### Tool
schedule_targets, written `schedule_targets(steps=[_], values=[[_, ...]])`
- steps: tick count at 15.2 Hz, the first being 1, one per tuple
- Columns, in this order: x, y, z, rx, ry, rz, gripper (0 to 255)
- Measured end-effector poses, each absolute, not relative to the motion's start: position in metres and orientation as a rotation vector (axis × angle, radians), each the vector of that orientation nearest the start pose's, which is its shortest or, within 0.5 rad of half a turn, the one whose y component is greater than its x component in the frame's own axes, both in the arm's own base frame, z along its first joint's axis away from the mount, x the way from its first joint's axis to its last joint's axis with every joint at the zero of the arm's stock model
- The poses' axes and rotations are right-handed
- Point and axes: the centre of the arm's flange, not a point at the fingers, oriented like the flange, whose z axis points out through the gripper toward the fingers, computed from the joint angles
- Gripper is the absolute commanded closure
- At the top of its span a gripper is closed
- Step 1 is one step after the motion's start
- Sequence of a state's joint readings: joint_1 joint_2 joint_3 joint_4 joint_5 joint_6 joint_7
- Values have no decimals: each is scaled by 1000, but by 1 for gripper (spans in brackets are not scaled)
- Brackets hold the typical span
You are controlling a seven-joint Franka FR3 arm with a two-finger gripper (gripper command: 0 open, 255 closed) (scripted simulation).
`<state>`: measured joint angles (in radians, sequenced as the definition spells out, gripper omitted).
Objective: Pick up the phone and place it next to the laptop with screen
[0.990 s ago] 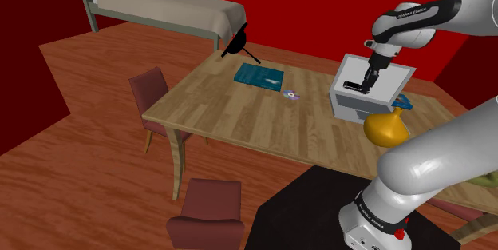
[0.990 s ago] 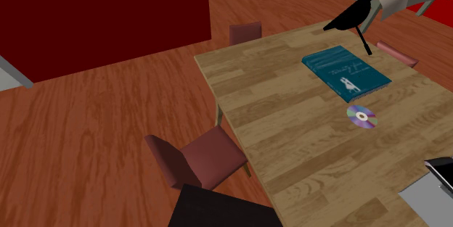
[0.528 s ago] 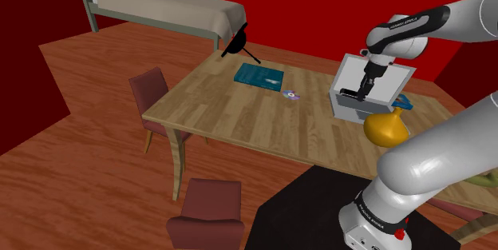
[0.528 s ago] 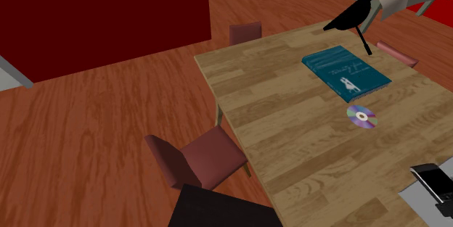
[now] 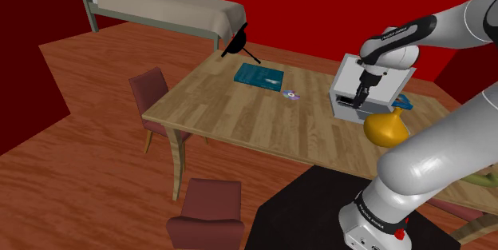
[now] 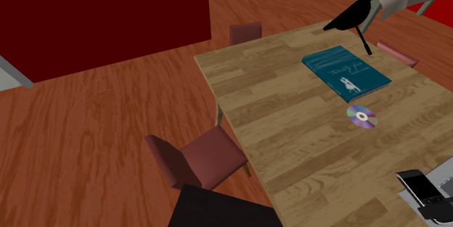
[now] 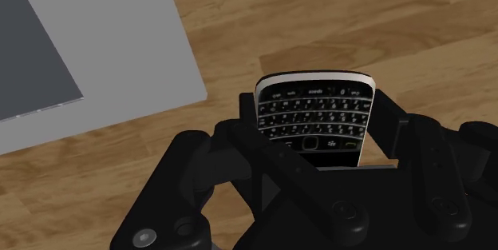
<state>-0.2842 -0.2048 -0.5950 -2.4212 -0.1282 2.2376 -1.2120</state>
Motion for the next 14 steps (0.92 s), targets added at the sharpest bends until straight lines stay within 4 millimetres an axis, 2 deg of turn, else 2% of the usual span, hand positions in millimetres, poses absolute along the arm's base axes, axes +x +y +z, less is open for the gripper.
schedule_targets(steps=[14], values=[[294,-361,299,-3057,-657,-12,255]])
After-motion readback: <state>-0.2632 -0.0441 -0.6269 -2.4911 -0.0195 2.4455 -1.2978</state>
